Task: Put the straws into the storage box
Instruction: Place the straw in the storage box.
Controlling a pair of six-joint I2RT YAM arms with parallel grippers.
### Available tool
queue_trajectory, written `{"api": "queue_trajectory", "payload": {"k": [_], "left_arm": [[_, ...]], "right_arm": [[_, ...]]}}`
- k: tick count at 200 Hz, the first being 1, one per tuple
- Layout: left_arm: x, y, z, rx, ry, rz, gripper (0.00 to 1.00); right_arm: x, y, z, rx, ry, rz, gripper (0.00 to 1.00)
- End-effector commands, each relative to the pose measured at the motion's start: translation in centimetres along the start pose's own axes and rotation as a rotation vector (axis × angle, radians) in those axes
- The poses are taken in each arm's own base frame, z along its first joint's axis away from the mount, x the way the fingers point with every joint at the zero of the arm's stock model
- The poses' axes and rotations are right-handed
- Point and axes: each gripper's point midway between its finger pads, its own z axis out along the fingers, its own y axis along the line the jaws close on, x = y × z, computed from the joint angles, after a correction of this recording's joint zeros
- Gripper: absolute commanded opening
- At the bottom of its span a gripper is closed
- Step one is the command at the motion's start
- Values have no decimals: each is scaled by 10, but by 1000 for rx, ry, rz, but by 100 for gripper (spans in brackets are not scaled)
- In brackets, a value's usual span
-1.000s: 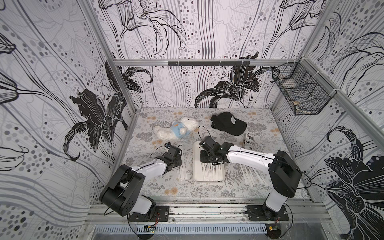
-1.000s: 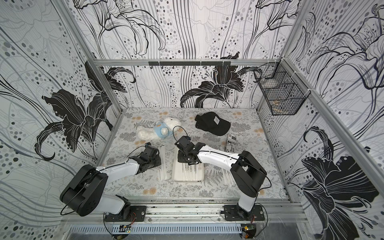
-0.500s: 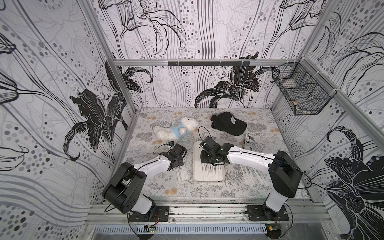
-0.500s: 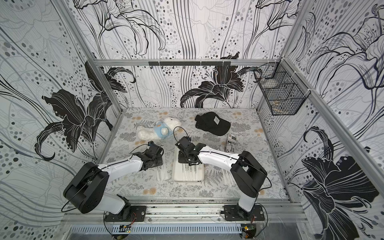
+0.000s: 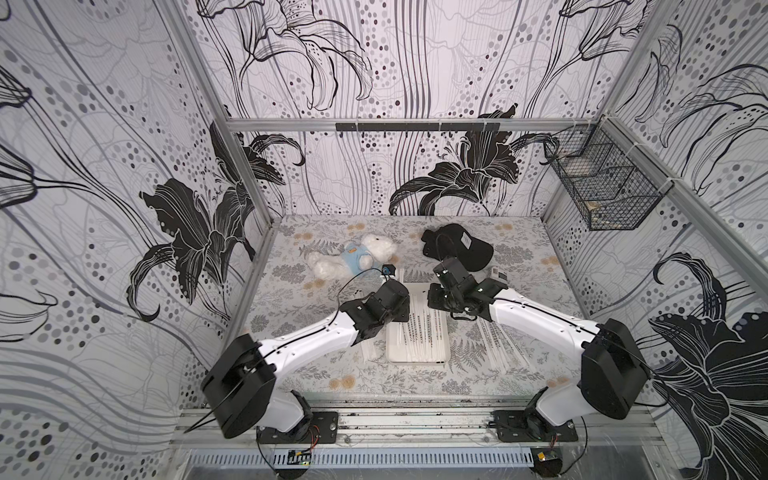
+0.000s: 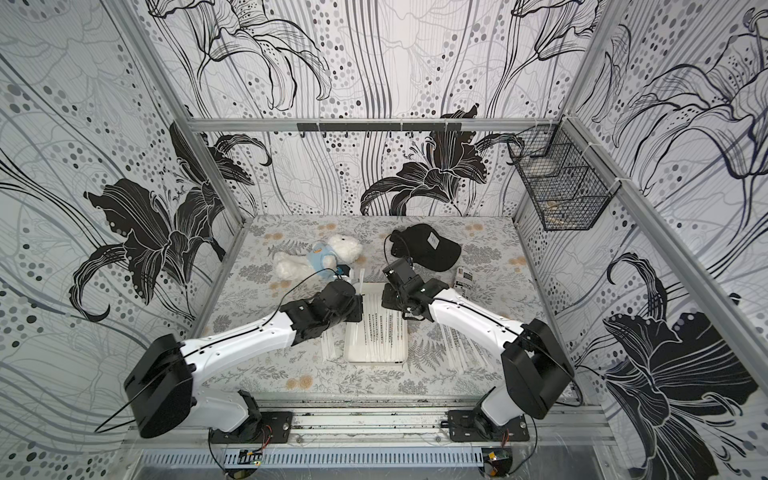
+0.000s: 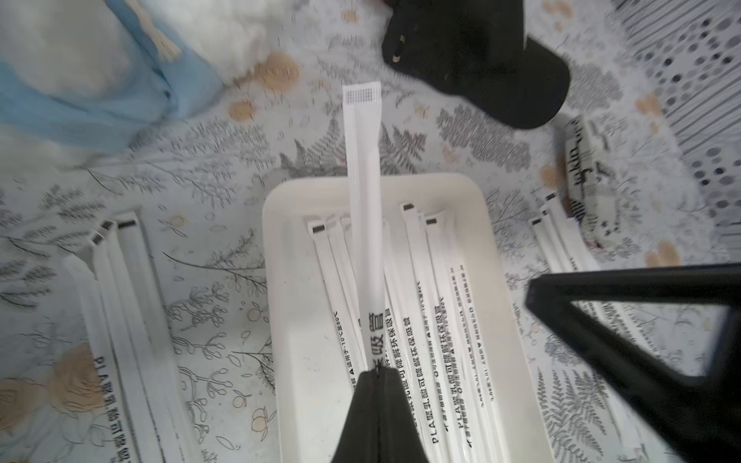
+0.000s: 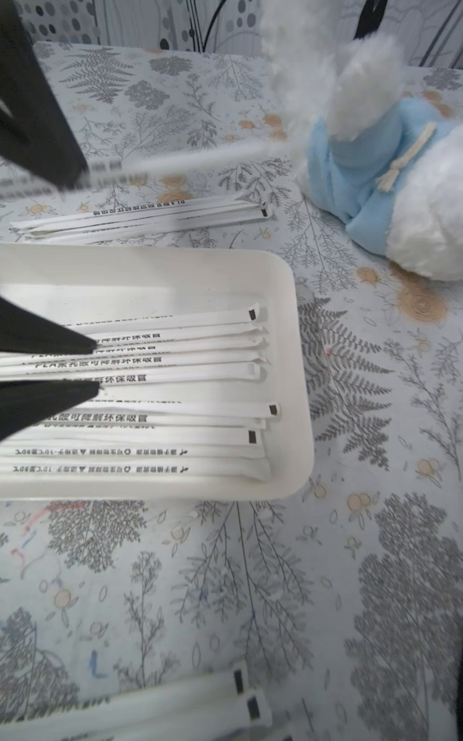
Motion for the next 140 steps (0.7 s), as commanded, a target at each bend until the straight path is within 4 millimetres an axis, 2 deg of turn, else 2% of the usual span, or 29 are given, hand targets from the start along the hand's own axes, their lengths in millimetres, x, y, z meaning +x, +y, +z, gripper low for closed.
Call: {"api": "queue_trajectory", "payload": {"k": [1, 52, 97, 140], "left_arm": [[4, -4, 20, 3, 3, -34, 0], [34, 18, 61, -132, 84, -26, 0], [43, 29, 64, -175, 96, -66, 0], [49, 22, 75, -143, 121, -69, 0]], "right_arm": [[6, -12, -3, 39, 6, -28, 17], [15, -16, 2, 35, 26, -23, 16], [17, -18, 4, 37, 29, -21, 16], [16, -17, 5, 35, 27, -23, 16]]}}
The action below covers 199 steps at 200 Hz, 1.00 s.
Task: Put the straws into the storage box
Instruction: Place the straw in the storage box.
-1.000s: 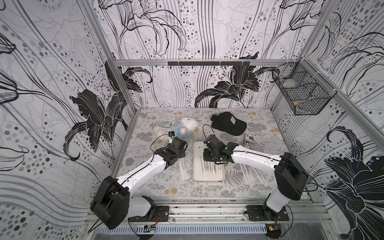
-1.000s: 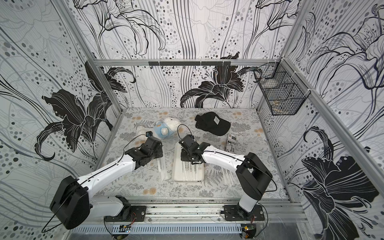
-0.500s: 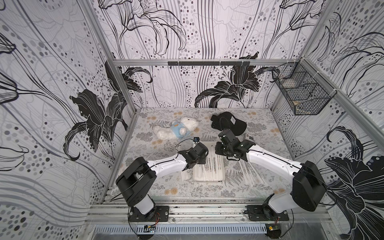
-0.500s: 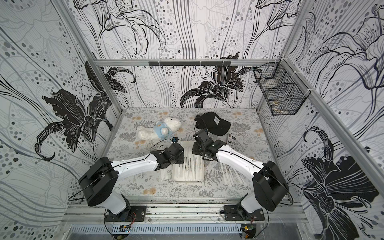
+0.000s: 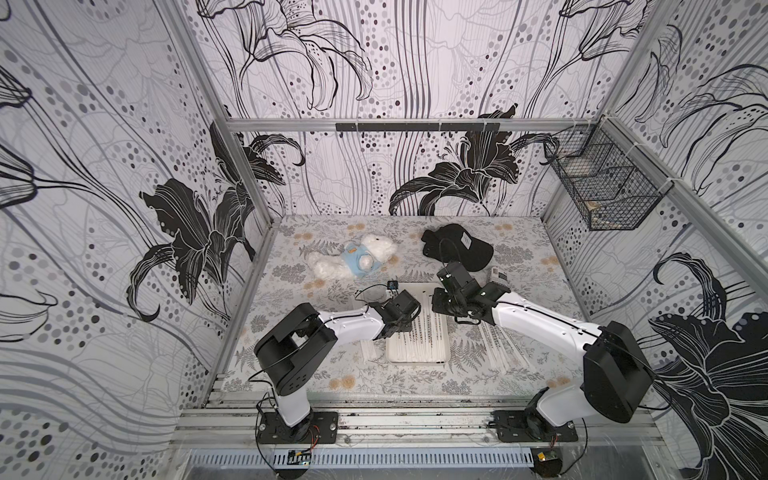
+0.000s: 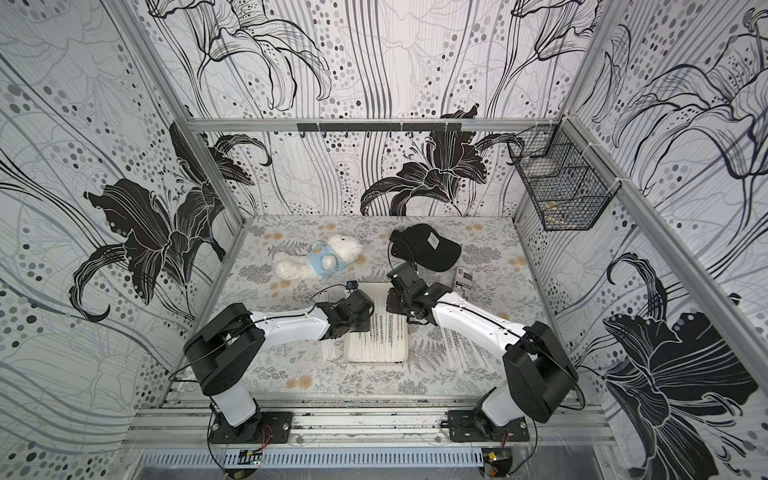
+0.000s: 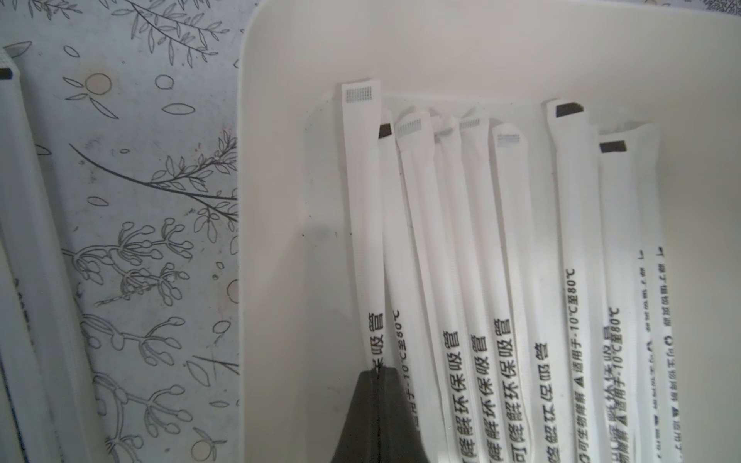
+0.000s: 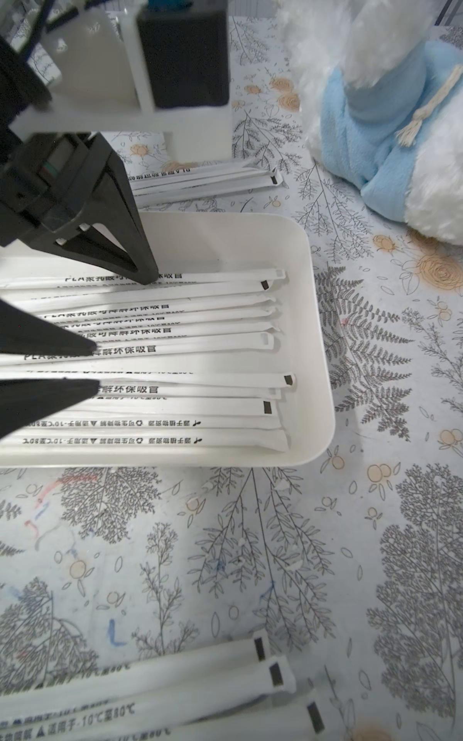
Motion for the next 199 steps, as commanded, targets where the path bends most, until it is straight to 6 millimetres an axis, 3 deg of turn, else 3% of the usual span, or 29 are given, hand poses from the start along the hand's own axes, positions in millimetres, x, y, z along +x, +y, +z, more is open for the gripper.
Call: {"api": "queue_trajectory", "payload": {"k": [1, 117, 166, 184, 199], "left_arm": [[-6, -9, 7, 29, -13, -28, 0], [-13, -9, -2, 18, -29, -13, 12], [-26, -12, -16, 28, -60, -18, 18], [-35, -16, -28, 43, -78, -21, 18], [-47, -20, -44, 64, -106, -26, 20]], "right_arm": [[2, -2, -1, 4, 1, -18, 16], [4, 1, 4, -5, 19, -29, 14], [6, 0, 2, -1, 31, -49, 13], [9, -17, -4, 40, 49, -59, 12], [14, -48, -11, 96, 72, -48, 10]]}}
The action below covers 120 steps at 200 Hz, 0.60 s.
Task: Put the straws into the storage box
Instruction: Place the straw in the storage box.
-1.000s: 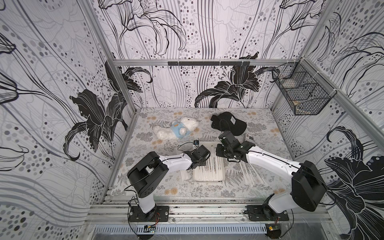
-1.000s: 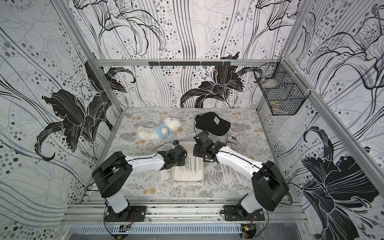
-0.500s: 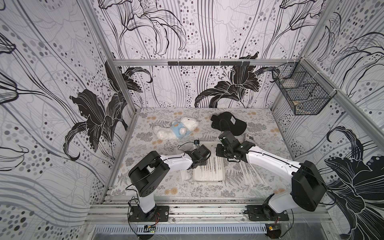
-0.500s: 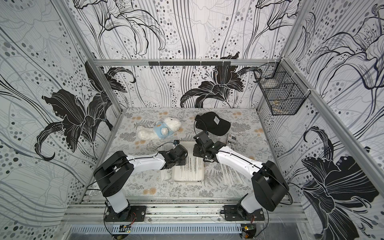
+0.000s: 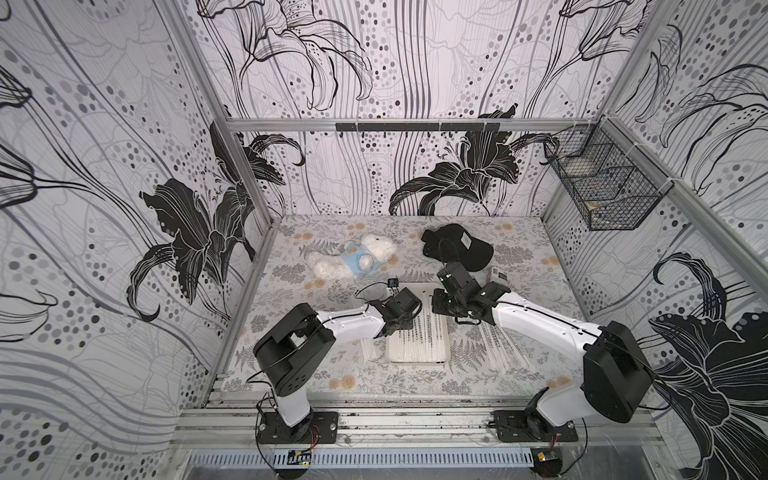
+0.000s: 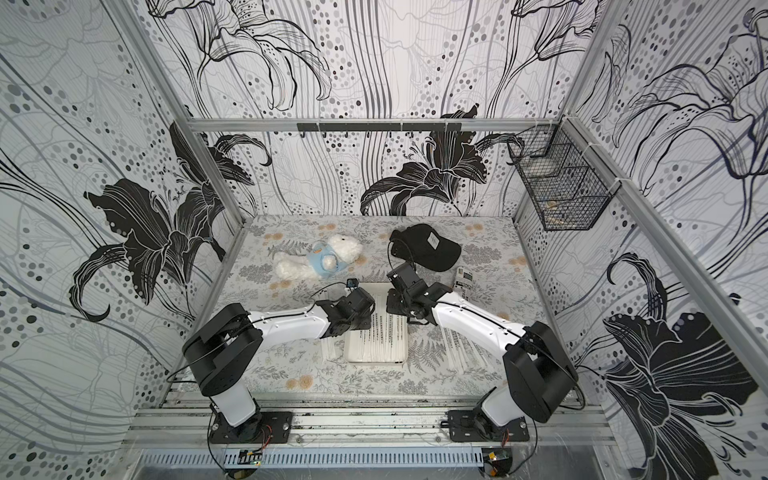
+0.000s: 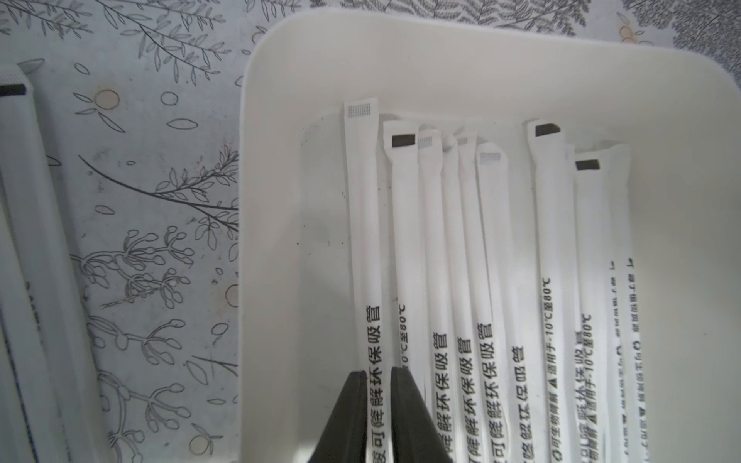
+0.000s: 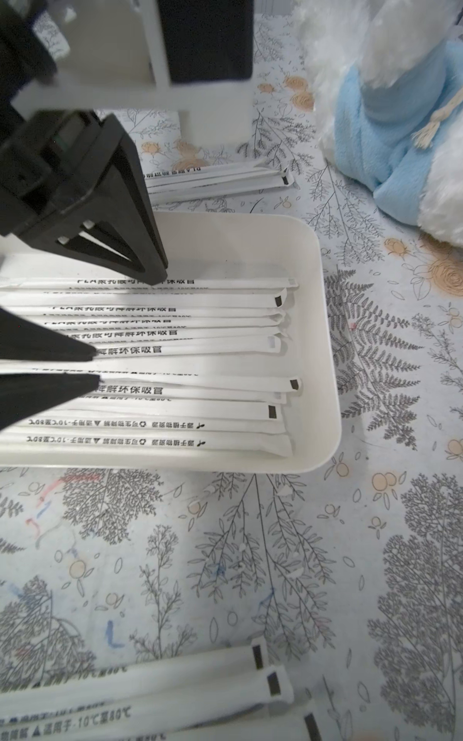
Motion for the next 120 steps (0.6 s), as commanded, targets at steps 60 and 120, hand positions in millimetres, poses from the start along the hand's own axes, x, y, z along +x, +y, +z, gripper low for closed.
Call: {"api": "queue_trajectory", "payload": {"k": [60, 120], "left_arm": [[-89, 13, -109, 64, -308, -26, 57], [-88, 43, -123, 160, -392, -111, 65]], "right_arm": [[52, -144, -37, 362, 223, -104, 16], [56, -155, -8, 356, 260, -85, 18]]}}
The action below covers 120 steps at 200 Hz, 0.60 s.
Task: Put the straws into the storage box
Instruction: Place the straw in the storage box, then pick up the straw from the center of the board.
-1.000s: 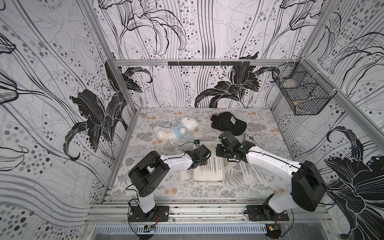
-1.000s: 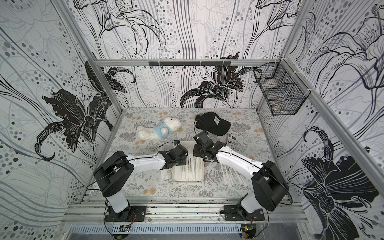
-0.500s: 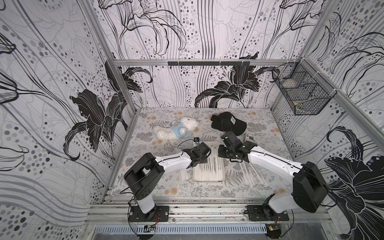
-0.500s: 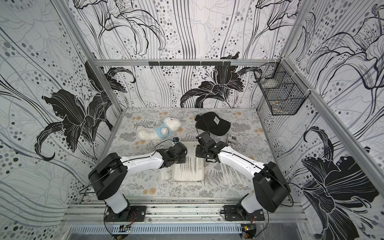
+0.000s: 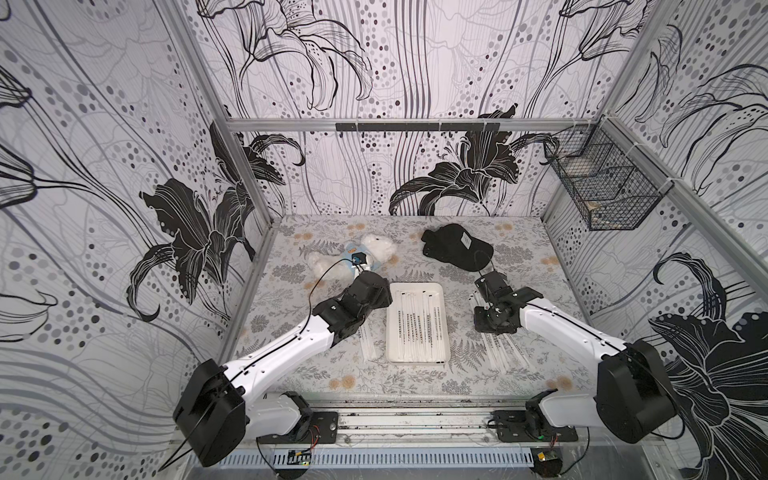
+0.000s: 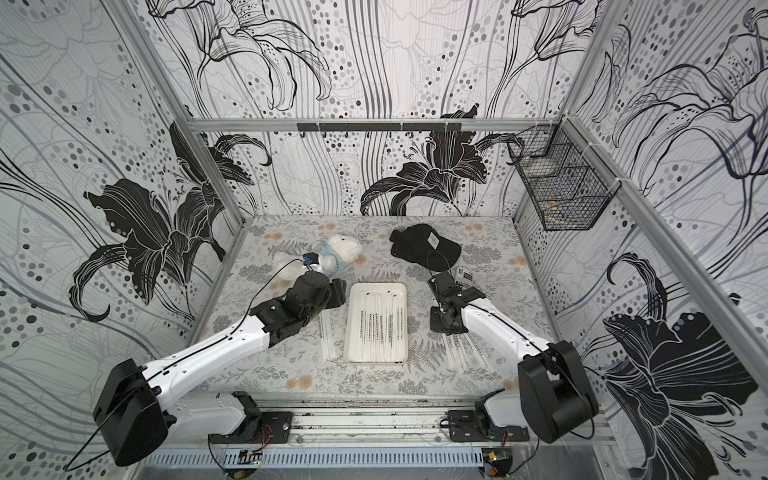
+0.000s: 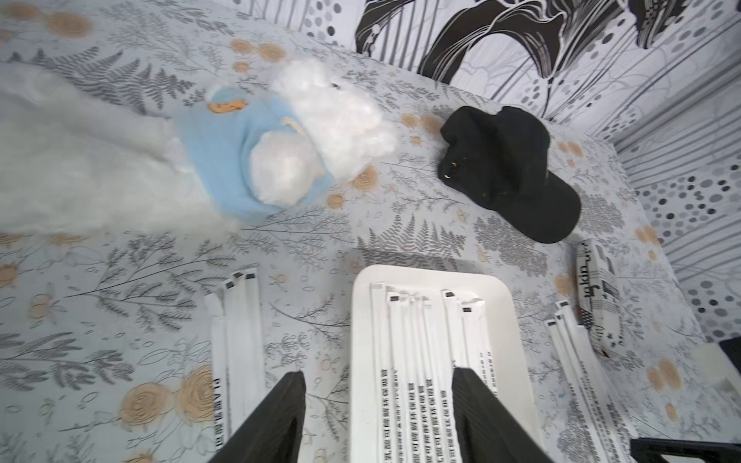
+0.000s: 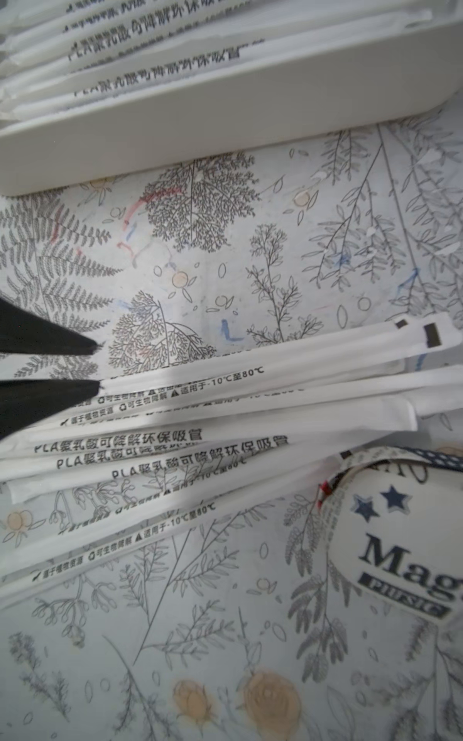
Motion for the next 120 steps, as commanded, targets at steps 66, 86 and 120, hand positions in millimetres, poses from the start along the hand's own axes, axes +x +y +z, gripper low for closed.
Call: {"api": "queue_trajectory", "payload": {"k": [66, 86, 120], "left_arm": [[14, 1, 1, 65, -11, -34, 65], [15, 0, 2, 67, -8, -31, 65], [14, -1, 3, 66, -6, -27, 65]], "right_arm": [[3, -6, 32, 69, 61, -77, 20], [6, -7, 37, 80, 72, -82, 20], [10, -8, 42, 81, 82, -84, 17]]}}
